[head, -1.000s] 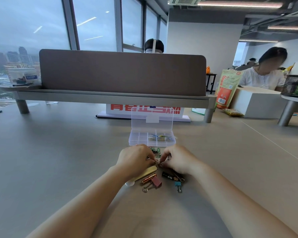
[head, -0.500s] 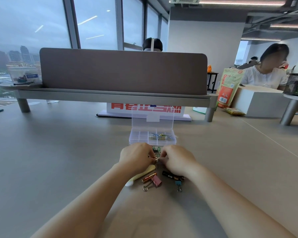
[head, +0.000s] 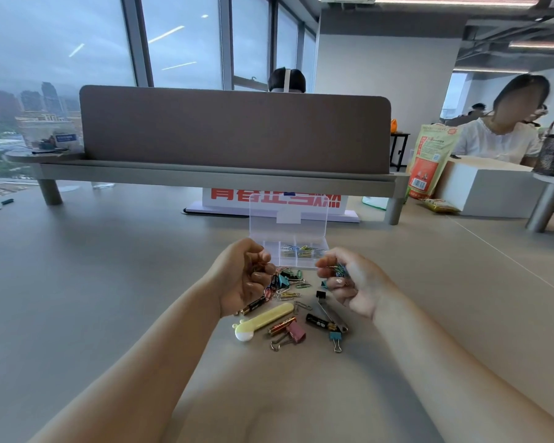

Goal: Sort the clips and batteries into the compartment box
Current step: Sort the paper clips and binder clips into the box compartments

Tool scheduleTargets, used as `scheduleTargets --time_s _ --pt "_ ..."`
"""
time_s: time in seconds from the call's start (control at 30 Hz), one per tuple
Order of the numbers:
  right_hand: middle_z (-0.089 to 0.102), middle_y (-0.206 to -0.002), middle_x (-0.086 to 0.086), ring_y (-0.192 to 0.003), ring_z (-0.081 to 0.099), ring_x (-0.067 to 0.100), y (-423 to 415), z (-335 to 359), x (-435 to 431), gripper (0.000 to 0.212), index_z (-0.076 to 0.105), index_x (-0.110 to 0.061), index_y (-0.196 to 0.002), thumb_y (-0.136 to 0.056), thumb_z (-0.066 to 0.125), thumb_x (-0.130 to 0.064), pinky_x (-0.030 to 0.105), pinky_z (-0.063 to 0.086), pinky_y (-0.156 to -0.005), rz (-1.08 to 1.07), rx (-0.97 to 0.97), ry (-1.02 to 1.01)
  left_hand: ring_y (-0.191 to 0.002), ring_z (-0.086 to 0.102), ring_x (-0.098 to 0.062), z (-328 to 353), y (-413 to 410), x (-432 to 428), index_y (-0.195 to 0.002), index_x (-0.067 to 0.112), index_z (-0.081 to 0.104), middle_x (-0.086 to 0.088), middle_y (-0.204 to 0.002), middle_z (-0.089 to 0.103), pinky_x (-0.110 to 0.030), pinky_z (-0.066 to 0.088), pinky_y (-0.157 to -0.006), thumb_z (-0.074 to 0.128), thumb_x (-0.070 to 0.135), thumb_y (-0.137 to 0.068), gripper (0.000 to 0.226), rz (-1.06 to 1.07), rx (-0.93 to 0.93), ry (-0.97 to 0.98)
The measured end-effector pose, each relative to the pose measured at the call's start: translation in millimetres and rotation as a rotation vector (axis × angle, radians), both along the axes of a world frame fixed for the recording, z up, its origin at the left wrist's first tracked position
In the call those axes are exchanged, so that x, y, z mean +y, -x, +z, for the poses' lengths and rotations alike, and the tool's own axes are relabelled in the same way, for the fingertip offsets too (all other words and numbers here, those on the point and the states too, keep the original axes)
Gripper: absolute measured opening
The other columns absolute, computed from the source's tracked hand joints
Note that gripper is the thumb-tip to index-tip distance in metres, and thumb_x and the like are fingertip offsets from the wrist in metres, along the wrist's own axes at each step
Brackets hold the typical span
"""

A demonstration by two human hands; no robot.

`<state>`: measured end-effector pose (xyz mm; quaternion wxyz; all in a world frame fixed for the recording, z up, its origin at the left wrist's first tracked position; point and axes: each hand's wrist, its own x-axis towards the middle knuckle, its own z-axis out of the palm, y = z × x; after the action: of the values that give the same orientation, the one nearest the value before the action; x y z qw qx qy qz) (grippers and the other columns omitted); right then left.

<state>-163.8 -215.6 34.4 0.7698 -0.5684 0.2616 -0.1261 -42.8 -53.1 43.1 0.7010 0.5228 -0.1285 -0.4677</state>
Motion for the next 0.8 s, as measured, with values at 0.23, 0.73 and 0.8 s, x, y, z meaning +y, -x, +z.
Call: scheduleTargets --time_s 0.23,0.73,0.8 --pt "0.048 -0.046 -0.01 -0.034 0.027 0.003 -3.6 -4.1 1.2 0.008 0.064 -0.009 -0.083 -0.08 0.072 -0.012 0.014 0.019 -0.032 -0.063 0.039 0.362 -0.039 0.029 -0.004 -1.4 -4.0 2.0 -0.084 0.01 0.055 0.002 -0.058 0.044 -0.012 0.022 -0.029 0.04 0.023 -0.1 0.025 0.032 -0.056 0.003" --pt "0.071 -0.101 0.004 -0.097 0.064 0.023 -12.8 -17.7 16.5 0.055 0.071 -0.015 -0.095 -0.068 0.071 -0.062 0.035 0.05 -0.082 0.072 0.43 1.293 -0.031 0.037 -0.001 -10.7 3.4 -7.3 -0.093 0.008 0.066 0.0 -0.071 0.065 -0.011 0.03 -0.036 0.035 0.012 -0.1 0.031 0.157 -0.978 -0.435" --pt "0.069 -0.104 -0.005 -0.098 0.061 0.018 -14.6 -16.8 20.9 0.045 0.072 -0.024 -0.095 -0.068 0.072 -0.059 0.032 0.05 -0.08 0.086 0.416 1.3 -0.035 0.04 -0.001 -11.3 2.4 -7.2 -0.101 0.007 0.064 -0.002 -0.076 0.066 -0.012 0.031 -0.037 0.033 0.008 -0.1 0.03 0.156 -0.939 -0.444"
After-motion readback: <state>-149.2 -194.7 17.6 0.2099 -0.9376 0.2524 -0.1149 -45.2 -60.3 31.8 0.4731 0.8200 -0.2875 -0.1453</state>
